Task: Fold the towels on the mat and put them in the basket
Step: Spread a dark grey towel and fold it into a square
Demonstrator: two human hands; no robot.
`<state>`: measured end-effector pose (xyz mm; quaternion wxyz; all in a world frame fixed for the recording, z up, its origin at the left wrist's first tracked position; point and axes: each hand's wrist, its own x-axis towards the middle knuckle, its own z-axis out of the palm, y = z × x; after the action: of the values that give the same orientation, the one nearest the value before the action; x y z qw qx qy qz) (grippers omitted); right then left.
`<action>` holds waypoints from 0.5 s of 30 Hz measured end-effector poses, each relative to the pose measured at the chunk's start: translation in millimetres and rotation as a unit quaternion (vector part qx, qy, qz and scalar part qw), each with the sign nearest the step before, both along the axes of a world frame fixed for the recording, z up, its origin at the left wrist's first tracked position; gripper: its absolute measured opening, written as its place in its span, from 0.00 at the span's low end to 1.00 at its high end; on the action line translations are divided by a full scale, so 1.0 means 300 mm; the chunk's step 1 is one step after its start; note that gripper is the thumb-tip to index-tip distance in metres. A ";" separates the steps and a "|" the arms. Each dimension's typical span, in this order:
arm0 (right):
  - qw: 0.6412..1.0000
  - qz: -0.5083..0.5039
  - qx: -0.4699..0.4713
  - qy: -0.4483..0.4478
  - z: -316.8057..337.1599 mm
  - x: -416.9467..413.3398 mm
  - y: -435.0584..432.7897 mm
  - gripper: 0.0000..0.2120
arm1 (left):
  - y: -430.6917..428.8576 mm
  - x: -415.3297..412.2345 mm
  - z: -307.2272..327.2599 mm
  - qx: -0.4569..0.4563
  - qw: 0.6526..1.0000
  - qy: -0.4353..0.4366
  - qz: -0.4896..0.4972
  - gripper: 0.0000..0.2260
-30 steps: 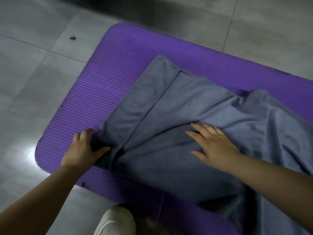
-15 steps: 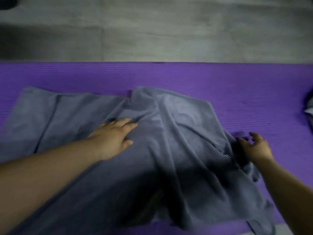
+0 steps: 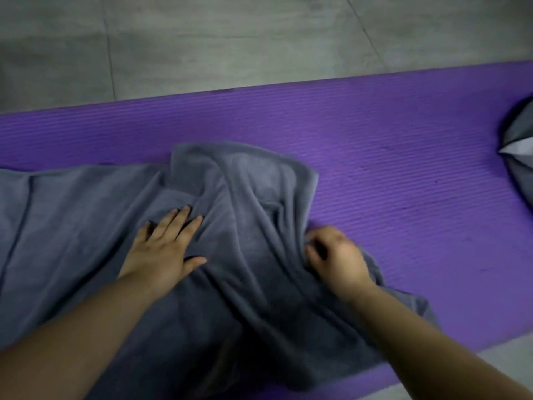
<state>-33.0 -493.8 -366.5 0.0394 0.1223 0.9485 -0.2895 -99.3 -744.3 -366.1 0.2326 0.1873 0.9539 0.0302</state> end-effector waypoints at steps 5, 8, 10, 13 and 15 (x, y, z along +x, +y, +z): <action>0.991 -0.099 -0.087 -0.018 0.023 0.000 0.052 0.11 | -0.111 -0.043 0.038 -0.116 0.989 -0.058 -0.074 0.35; 0.979 -0.057 -0.007 -0.198 0.027 -0.003 0.067 0.24 | -0.137 -0.030 0.044 -0.109 0.990 -0.081 -0.048 0.36; 0.962 -0.003 0.079 -0.263 0.043 -0.011 0.044 0.23 | -0.140 -0.027 0.045 -0.115 0.989 -0.078 -0.049 0.36; 0.955 0.020 0.171 -0.240 0.087 -0.031 0.037 0.14 | -0.142 -0.029 0.044 -0.120 0.989 -0.065 -0.052 0.36; 0.965 -0.080 0.192 -0.159 0.129 -0.043 0.067 0.05 | -0.145 -0.026 0.043 -0.114 0.991 -0.058 -0.043 0.36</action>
<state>-45.9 -473.7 -327.8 0.1418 0.2473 0.9551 -0.0812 -107.0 -787.7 -353.2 0.3083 0.1978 0.9272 -0.0783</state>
